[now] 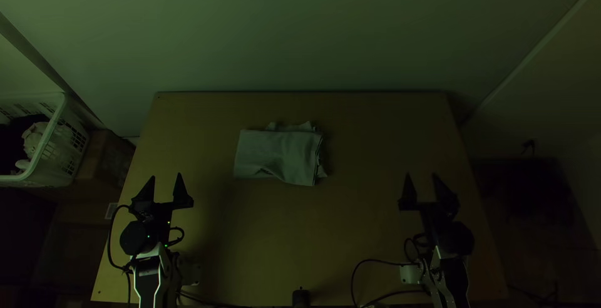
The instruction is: Fold the t-shirt
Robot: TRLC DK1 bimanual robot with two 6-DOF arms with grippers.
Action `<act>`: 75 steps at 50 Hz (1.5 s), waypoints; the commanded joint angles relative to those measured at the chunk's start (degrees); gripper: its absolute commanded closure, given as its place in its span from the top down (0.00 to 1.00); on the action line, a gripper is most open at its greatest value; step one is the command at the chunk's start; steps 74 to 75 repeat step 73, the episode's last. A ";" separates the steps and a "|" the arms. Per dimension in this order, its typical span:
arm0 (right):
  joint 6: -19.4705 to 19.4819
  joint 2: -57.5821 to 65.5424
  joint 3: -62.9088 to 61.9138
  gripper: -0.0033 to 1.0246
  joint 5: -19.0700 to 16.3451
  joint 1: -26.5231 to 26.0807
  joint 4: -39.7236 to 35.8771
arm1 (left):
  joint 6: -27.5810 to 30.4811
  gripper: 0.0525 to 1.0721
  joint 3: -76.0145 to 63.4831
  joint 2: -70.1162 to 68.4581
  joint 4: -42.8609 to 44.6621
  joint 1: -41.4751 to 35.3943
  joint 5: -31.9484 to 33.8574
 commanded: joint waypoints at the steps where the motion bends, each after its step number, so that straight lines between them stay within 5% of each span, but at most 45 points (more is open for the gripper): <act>1: 1.89 -0.43 -0.95 0.96 -0.26 -0.28 -1.08 | -0.05 0.96 -2.66 -0.38 -0.86 -0.50 -0.04; 75: 1.27 -0.25 -0.69 0.96 -0.35 -1.25 -2.57 | 0.57 0.96 -2.57 -0.30 -1.65 -0.59 -0.21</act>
